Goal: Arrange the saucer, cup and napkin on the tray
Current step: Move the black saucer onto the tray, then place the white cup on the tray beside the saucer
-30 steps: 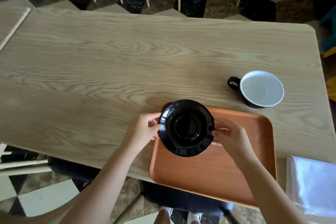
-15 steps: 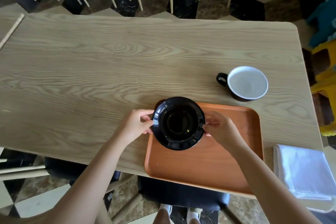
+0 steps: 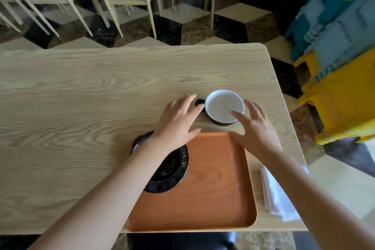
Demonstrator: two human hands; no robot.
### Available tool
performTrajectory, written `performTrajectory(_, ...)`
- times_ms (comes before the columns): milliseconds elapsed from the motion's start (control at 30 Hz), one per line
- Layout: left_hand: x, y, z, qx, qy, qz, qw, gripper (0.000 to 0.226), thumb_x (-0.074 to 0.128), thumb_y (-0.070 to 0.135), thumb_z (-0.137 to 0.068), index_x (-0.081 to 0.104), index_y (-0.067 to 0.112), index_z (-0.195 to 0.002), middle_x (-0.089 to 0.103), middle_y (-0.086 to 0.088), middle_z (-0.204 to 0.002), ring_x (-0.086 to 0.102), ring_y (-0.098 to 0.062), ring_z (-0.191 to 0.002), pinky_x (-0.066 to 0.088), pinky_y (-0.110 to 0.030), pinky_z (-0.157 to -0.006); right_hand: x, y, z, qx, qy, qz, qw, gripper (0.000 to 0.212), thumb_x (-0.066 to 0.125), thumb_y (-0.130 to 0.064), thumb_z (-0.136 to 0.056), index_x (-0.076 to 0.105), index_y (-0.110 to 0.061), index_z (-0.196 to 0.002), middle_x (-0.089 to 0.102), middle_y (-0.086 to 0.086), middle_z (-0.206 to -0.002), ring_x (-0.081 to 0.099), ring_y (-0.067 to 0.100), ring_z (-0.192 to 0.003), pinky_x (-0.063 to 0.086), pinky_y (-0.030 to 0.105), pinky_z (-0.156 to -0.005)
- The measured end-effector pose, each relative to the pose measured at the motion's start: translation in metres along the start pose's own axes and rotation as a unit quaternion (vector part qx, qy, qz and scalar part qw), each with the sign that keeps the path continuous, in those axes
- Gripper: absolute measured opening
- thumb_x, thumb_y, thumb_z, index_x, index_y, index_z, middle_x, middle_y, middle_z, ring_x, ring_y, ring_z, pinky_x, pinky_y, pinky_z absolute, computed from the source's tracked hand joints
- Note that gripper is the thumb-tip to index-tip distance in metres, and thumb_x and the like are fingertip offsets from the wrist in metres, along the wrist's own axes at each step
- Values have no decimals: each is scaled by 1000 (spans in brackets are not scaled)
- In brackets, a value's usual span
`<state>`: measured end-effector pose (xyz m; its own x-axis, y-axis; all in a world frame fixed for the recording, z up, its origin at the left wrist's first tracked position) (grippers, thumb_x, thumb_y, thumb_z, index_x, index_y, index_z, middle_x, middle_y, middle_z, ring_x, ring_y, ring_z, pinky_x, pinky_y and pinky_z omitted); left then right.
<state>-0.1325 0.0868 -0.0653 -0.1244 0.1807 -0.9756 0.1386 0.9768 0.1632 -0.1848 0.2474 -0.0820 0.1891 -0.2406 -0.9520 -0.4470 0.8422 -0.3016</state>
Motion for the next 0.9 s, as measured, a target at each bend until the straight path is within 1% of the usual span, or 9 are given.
performTrajectory(67,18,7,-14,6,-40,-23,999,70,75,34,-72,47,14,-133,36,-18,-145,40,-34,-127,39,-47,-96,8,9,-6,12,-31,11,999,61,69,-38,-75,48,-25,-131,23,8,-154,24,28,-138,42,45,-97)
performTrajectory(133,35,7,-22,-15,-84,-24,996,68,66,38,-81,37,18,-139,25,-13,-151,31,-29,-132,33,-43,-101,12,13,-12,21,-42,9,999,60,67,-40,-76,48,-24,-130,25,5,-153,33,26,-133,46,42,-90)
performTrajectory(167,39,7,-25,-20,-93,-13,995,66,65,37,-83,38,16,-139,26,-12,-151,31,-29,-133,33,-42,-101,11,14,-14,19,-32,0,999,57,68,-38,-76,51,-21,-128,30,4,-151,38,27,-129,47,40,-87)
performTrajectory(233,37,7,-30,-12,-68,25,997,58,68,33,-82,48,9,-131,36,-16,-145,38,-31,-130,39,-43,-99,7,12,-18,1,9,-18,1000,49,69,-34,-75,58,-13,-118,43,6,-142,51,29,-118,49,39,-79)
performTrajectory(333,36,5,-38,-1,-42,73,996,46,72,26,-79,59,4,-117,50,-18,-131,50,-34,-116,48,-45,-87,0,11,-18,-29,62,-43,997,40,74,-29,-72,66,-5,-103,58,9,-127,63,32,-98,52,40,-68)
performTrajectory(567,33,0,-44,-14,-35,116,993,40,76,28,-75,66,9,-110,58,-12,-115,53,-32,-105,50,-47,-81,-7,11,-19,-69,92,-54,992,40,78,-29,-67,68,-6,-99,64,8,-118,68,31,-74,54,39,-59)
performTrajectory(700,19,2,-31,-31,-8,133,991,40,82,26,-68,71,10,-103,61,-15,-112,55,-33,-104,50,-45,-84,-15,10,-11,-90,93,-77,989,41,81,-23,-63,69,-9,-99,65,5,-120,68,29,-73,57,40,-60)
performTrajectory(800,4,10,-11,-27,29,135,990,41,86,26,-61,73,9,-96,64,-18,-104,60,-35,-95,51,-42,-82,-27,7,5,-122,122,-90,981,45,85,-18,-57,70,-10,-98,66,8,-120,71,28,-81,59,40,-61)
performTrajectory(900,-6,22,13,-29,65,125,990,39,78,35,-66,73,9,-94,66,-15,-100,62,-32,-87,51,-35,-77,-31,6,25,-150,131,-90,976,48,88,-16,-53,71,-10,-97,66,12,-119,71,28,-88,60,42,-60)
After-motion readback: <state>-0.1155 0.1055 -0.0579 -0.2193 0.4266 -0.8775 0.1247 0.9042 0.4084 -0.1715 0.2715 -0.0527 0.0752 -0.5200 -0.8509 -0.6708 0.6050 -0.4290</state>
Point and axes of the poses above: each hand's wrist, its own z-axis away from the middle knuckle, its own x-axis out of the palm, y = z × x, the point moved 9 cm from there along -z, towards the middle knuckle
